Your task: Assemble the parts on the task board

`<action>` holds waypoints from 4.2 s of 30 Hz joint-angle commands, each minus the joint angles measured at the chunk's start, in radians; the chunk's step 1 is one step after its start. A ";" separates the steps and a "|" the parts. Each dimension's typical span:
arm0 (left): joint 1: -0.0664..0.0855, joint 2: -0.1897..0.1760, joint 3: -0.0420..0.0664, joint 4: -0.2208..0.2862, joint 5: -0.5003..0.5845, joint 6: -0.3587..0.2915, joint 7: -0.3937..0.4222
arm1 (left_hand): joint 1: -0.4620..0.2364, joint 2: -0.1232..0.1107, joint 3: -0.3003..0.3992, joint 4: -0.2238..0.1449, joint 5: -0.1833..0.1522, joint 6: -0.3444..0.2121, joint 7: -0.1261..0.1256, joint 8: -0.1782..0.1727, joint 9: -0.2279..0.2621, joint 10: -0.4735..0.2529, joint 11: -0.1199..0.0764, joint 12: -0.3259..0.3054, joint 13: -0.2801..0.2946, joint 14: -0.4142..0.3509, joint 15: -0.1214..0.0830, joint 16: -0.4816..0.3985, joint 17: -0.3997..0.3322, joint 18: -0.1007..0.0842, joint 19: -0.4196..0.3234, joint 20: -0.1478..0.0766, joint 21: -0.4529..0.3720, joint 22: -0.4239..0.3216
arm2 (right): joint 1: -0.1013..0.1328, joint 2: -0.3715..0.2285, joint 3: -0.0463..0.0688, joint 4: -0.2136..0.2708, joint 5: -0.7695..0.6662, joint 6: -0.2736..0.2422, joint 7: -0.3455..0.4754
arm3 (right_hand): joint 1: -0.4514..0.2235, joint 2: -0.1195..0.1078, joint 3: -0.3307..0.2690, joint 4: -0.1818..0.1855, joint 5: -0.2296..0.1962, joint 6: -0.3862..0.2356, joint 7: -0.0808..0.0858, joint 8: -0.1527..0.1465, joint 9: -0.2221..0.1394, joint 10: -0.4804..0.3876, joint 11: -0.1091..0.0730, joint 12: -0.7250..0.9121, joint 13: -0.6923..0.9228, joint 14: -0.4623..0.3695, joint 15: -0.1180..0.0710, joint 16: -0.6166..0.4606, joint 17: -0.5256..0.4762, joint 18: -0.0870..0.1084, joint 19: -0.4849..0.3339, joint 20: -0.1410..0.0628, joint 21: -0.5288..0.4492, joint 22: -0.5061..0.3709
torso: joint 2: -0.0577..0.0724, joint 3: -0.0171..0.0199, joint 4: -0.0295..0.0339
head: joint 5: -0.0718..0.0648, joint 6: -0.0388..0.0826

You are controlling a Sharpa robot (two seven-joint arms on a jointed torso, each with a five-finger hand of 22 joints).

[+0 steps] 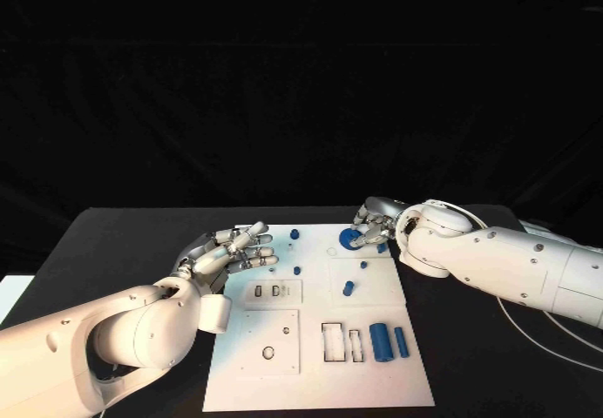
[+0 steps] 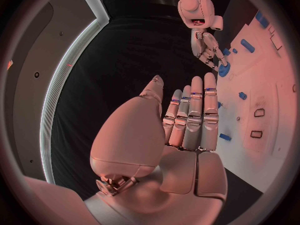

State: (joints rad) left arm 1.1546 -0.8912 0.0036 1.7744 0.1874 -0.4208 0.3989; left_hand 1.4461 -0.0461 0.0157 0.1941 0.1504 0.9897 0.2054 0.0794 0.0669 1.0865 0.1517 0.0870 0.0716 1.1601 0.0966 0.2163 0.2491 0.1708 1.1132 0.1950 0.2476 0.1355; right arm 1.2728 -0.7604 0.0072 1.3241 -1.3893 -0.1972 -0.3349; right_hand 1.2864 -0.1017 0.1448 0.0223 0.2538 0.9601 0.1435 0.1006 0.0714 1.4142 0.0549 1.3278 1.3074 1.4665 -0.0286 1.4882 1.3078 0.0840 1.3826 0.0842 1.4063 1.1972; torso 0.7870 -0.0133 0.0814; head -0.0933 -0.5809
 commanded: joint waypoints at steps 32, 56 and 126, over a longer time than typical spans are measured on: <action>0.001 -0.001 0.001 -0.007 -0.003 0.029 -0.002 | 0.006 0.001 0.002 -0.007 -0.002 -0.002 0.003 -0.007 -0.001 -0.005 0.001 -0.005 -0.001 -0.005 0.000 -0.007 0.002 0.007 0.002 0.002 -0.007 -0.002 | -0.021 0.013 -0.001 0.092 -0.260 -0.149 -0.083 | 0.013 0.053 0.045 0.003 -0.048 0.125 -0.035 0.062 0.017 0.055 -0.029 0.069 0.084 0.081 -0.014 0.026 0.134 -0.024 0.045 -0.015 0.045 0.083 | 0.000 0.0004 0.0007 | 0.002 -0.003; 0.001 -0.003 0.001 -0.031 -0.003 0.037 -0.002 | 0.007 0.002 0.003 -0.009 -0.001 -0.003 0.003 -0.007 -0.001 -0.005 0.001 -0.005 -0.001 -0.005 0.000 -0.007 0.003 0.007 0.002 0.002 -0.007 -0.002 | -0.034 0.178 -0.020 0.087 -0.281 -0.143 -0.054 | 0.003 0.052 0.054 0.010 -0.039 0.118 -0.034 0.050 0.012 0.052 -0.030 0.060 0.079 0.080 -0.016 0.024 0.129 -0.025 0.049 -0.018 0.048 0.089 | 0.002 -0.0003 0.0014 | 0.019 -0.007; 0.001 -0.012 0.000 -0.046 -0.003 0.049 -0.011 | 0.010 0.003 0.005 -0.013 -0.002 -0.004 0.002 -0.008 -0.001 -0.007 0.001 -0.007 -0.002 -0.006 0.000 -0.008 0.006 0.007 0.002 0.002 -0.009 -0.002 | -0.048 -0.157 -0.024 0.001 0.089 -0.167 0.497 | 0.063 -0.007 0.019 0.031 -0.048 0.000 0.009 -0.032 -0.002 -0.037 0.008 -0.099 -0.043 0.081 0.017 0.032 0.150 -0.017 0.017 0.012 0.025 0.047 | -0.008 0.0307 -0.0524 | 0.026 -0.008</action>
State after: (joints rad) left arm 1.1551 -0.9056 0.0035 1.7280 0.1873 -0.3959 0.3860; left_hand 1.4460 -0.0461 0.0224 0.1873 0.1504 0.9898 0.2054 0.0748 0.0670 1.0865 0.1517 0.0870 0.0709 1.1601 0.0967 0.2127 0.2533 0.1708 1.1132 0.1950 0.2440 0.1349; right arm 1.2268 -0.9178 -0.0166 1.3272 -1.3153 -0.3866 0.1310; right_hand 1.3374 -0.1081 0.1632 0.0590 0.2012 0.9576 0.1499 0.0732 0.0705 1.3769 0.0600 1.2340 1.2648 1.4683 -0.0090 1.5138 1.3073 0.0690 1.3983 0.0970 1.4326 1.2431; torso 0.7771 0.0135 0.0298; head -0.0666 -0.5893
